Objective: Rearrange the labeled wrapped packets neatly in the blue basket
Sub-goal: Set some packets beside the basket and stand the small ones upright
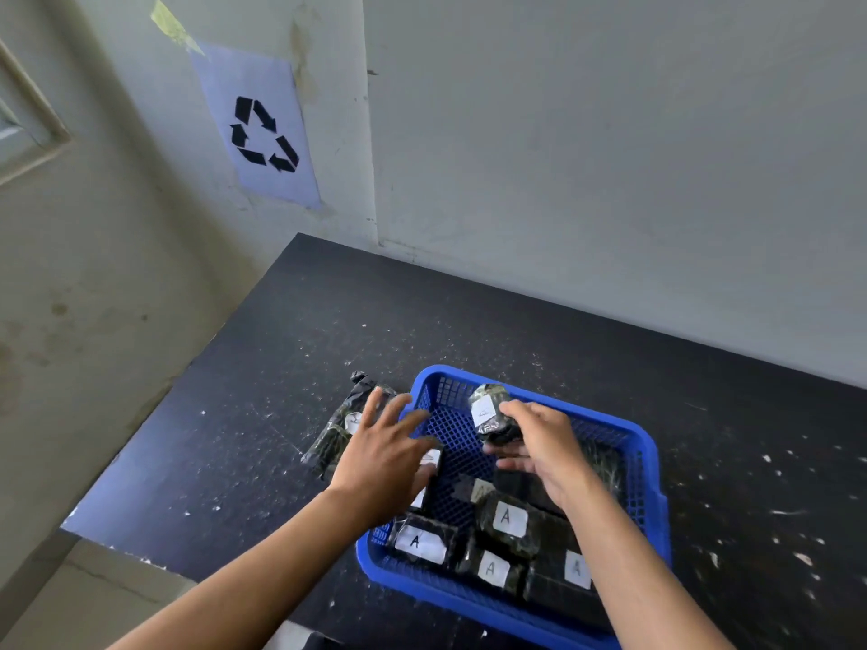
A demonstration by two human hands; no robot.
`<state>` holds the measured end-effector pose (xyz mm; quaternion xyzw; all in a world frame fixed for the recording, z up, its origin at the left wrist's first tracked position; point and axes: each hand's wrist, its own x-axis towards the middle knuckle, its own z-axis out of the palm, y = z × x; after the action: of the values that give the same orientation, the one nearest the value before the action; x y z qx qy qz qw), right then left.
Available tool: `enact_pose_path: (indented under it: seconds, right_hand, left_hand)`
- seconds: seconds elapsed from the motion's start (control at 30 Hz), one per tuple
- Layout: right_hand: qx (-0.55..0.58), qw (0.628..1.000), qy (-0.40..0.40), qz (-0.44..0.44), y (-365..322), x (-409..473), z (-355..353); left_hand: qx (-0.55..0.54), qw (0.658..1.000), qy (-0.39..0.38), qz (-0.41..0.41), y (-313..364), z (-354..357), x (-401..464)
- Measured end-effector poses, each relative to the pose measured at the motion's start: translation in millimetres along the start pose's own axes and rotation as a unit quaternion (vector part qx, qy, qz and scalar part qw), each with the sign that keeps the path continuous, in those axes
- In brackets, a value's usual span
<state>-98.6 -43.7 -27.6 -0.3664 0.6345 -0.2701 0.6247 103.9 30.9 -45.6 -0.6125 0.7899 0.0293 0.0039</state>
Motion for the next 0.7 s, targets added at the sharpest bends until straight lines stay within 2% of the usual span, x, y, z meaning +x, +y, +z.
enact_pose_path:
  seconds: [0.13, 0.23, 0.37, 0.43, 0.53, 0.63, 0.7]
  right_hand:
    - [0.077, 0.993, -0.092, 0.012, -6.2, -20.8, -16.1]
    - [0.075, 0.991, -0.114, 0.001, -4.7, -29.1, -20.6]
    - [0.033, 0.994, -0.095, -0.031, 0.5, -33.9, -26.9]
    - [0.006, 0.993, -0.113, -0.046, 3.7, -36.4, -27.5]
    - [0.033, 0.992, -0.113, -0.042, 11.7, -35.0, -17.5]
    - [0.076, 0.997, -0.015, -0.008, 18.2, -25.3, -4.8]
    - [0.044, 0.998, 0.052, 0.003, 20.6, -16.6, -3.7]
  left_hand:
    - [-0.184, 0.974, 0.124, -0.044, 21.4, -20.2, 15.1]
    - [-0.255, 0.955, 0.146, -0.046, 38.5, -29.1, 24.1]
    - [-0.238, 0.959, 0.151, -0.041, 42.7, -31.2, 25.7]
    - [-0.233, 0.958, 0.157, -0.054, 42.8, -29.9, 24.0]
    - [-0.233, 0.956, 0.157, -0.083, 42.2, -25.0, 20.6]
    - [-0.169, 0.977, 0.088, -0.092, 31.0, -15.1, 12.4]
    - [-0.101, 0.988, 0.059, -0.106, 16.6, -9.2, 4.8]
